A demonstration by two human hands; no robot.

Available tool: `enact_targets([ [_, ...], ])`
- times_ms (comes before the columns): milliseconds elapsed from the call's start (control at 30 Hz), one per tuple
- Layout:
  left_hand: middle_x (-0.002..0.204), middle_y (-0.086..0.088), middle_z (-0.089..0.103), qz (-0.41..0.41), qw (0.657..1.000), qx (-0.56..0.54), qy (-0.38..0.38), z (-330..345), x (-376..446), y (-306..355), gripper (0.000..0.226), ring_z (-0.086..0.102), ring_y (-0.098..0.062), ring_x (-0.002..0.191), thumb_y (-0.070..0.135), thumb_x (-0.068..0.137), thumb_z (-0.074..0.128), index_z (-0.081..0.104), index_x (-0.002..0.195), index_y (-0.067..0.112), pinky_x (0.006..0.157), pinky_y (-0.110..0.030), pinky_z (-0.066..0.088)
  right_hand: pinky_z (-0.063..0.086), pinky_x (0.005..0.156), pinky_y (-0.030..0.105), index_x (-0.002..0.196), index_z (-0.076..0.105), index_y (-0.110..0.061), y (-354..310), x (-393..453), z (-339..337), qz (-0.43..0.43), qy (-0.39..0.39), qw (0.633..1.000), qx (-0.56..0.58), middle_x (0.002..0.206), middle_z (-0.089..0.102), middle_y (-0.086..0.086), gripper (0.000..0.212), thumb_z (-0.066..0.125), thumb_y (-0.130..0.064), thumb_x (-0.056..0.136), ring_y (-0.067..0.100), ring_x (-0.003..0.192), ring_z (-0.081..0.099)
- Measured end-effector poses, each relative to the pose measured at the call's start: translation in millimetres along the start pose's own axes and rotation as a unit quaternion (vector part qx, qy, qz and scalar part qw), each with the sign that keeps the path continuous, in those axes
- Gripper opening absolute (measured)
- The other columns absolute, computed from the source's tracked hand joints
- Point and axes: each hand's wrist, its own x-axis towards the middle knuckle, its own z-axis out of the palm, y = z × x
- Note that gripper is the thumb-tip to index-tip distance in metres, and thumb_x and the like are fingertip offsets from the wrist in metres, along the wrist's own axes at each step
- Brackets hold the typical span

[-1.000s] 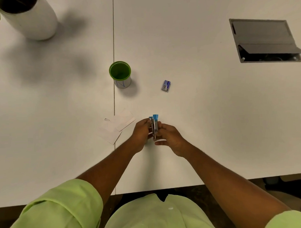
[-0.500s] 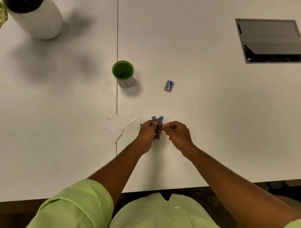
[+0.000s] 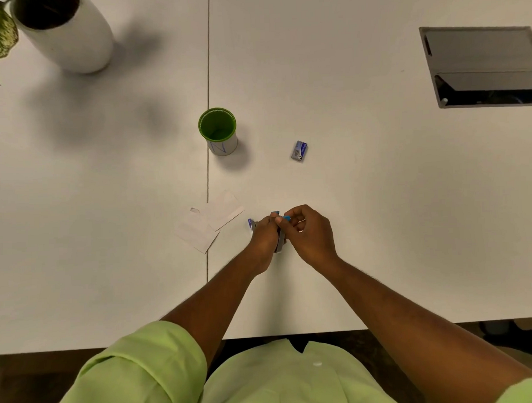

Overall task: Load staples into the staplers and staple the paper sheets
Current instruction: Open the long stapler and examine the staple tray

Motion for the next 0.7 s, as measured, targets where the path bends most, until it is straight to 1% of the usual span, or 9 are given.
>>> enact_targets([
  [67,0.115,-0.008,0.07,0.006,1.0,-0.014,-0.005,2,-2,1,0.035,0.066,-0.025,0.112,0.038,0.11,0.032,0.058,0.124,0.019,0.104,-0.039,0.051,0.057,0.069,0.024,0.096,0.068,-0.024,-2,1,1,-0.005,0.015,1.0,-0.011,0.08,0.07,-0.013,0.024,0.074,-0.046,0.087,0.004,0.072,0.067],
  [133,0.123,-0.013,0.069,0.004,1.0,-0.028,0.0,3,-3,3,0.043,0.065,-0.028,0.118,0.037,0.11,0.03,0.058,0.132,0.012,0.107,-0.042,0.05,0.056,0.068,0.021,0.094,0.067,-0.025,-5,2,2,-0.009,0.015,1.0,-0.012,0.078,0.069,-0.015,0.022,0.074,-0.045,0.087,0.003,0.072,0.068],
  [233,0.122,-0.017,0.07,-0.003,0.999,-0.039,0.013,5,-1,3,0.047,0.066,-0.031,0.118,0.037,0.11,0.029,0.062,0.129,0.009,0.107,-0.043,0.05,0.053,0.066,0.013,0.096,0.066,-0.025,-8,4,2,-0.019,0.01,1.0,-0.023,0.077,0.066,-0.019,0.023,0.074,-0.045,0.087,0.001,0.071,0.067],
  [333,0.117,-0.016,0.071,-0.009,0.999,-0.047,0.026,6,0,3,0.048,0.067,-0.029,0.114,0.038,0.11,0.029,0.064,0.124,0.009,0.102,-0.039,0.052,0.051,0.066,0.01,0.098,0.067,-0.022,-8,5,1,-0.028,0.008,0.999,-0.031,0.076,0.064,-0.018,0.025,0.075,-0.042,0.087,0.0,0.069,0.066],
  [433,0.119,-0.017,0.07,-0.007,0.998,-0.052,0.031,8,-2,2,0.046,0.066,-0.027,0.109,0.036,0.11,0.03,0.063,0.126,0.008,0.098,-0.038,0.052,0.052,0.066,0.011,0.097,0.067,-0.021,-7,4,1,-0.033,0.009,0.999,-0.032,0.074,0.062,-0.02,0.025,0.076,-0.042,0.086,0.0,0.068,0.065],
  [533,0.116,-0.017,0.069,-0.009,0.998,-0.061,0.03,9,-2,-3,0.044,0.065,-0.029,0.108,0.035,0.11,0.031,0.062,0.122,0.007,0.101,-0.04,0.053,0.055,0.065,0.016,0.094,0.067,-0.019,-6,1,1,-0.031,0.019,0.999,-0.033,0.073,0.064,-0.018,0.026,0.079,-0.04,0.083,0.002,0.066,0.066],
  [600,0.097,-0.013,0.066,-0.021,0.995,-0.092,0.041,5,1,-6,0.041,0.064,-0.025,0.094,0.034,0.11,0.031,0.062,0.101,0.009,0.088,-0.036,0.053,0.057,0.062,0.02,0.089,0.065,-0.021,-6,-2,1,-0.035,0.024,0.999,-0.015,0.071,0.066,-0.015,0.023,0.081,-0.035,0.081,0.005,0.064,0.067],
  [667,0.076,-0.006,0.054,-0.025,0.99,-0.121,0.071,-2,4,-2,0.042,0.054,-0.018,0.07,0.031,0.11,0.03,0.051,0.078,0.013,0.065,-0.03,0.047,0.056,0.059,0.021,0.084,0.062,-0.023,-7,-7,3,-0.047,0.02,0.999,0.01,0.071,0.068,-0.013,0.022,0.082,-0.029,0.078,0.005,0.065,0.067],
  [700,0.071,-0.005,0.05,-0.022,0.989,-0.117,0.082,-6,6,0,0.044,0.049,-0.016,0.062,0.031,0.11,0.029,0.048,0.075,0.014,0.057,-0.028,0.042,0.056,0.059,0.021,0.083,0.062,-0.024,-8,-9,4,-0.052,0.017,0.998,0.022,0.071,0.068,-0.013,0.02,0.081,-0.027,0.078,0.005,0.065,0.067],
])
